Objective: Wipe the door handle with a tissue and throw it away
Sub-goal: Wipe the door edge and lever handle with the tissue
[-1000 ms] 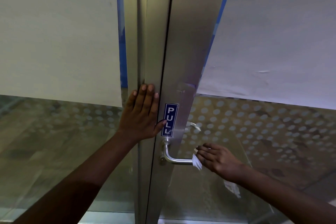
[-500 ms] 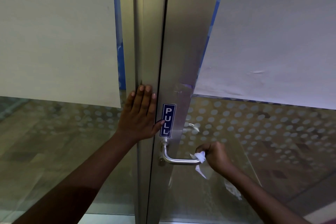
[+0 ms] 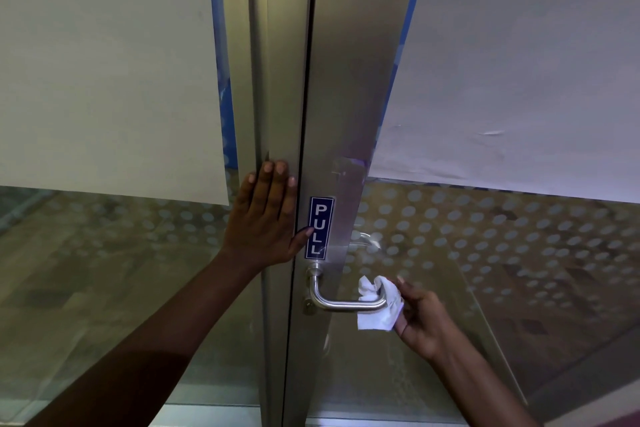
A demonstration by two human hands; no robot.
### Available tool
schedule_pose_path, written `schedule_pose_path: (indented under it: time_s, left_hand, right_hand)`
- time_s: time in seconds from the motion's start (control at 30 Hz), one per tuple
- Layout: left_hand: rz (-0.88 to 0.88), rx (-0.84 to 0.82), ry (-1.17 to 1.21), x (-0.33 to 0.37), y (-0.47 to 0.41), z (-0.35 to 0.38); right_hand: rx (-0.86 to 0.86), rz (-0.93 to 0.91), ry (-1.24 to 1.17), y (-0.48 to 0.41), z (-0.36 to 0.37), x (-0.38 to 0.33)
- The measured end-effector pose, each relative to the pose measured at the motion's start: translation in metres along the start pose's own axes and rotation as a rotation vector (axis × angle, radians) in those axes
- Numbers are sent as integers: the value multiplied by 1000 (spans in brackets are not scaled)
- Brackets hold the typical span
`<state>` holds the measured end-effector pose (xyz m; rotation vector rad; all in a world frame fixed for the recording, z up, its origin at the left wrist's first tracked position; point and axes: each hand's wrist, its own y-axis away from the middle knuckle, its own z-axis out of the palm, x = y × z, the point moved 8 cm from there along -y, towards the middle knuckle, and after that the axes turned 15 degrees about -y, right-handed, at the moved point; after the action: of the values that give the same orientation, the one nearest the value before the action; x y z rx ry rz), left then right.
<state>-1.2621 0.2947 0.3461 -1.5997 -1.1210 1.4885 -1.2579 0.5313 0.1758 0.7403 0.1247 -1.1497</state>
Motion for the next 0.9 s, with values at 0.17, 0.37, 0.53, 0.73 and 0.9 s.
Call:
schedule_pose_path:
  time_s: [0.17,0.37,0.53,0.73,0.9]
  left_hand:
    - [0,0,10,1,0,0]
    - [5,3,7,0,0,1]
    - [3,8,17,1,0,0]
    - [-4,6,14,1,1,1]
    - [-6,4,20,1,0,0]
  right_hand:
    - [64,-34,141,-4,-3,3]
    - [88,-34,-59,-5,6,6]
    - [212,-302,98,2,-1,-10]
    - [177,-861,834,33,17,-33]
    - [22,-1023,1225,45,27,-15]
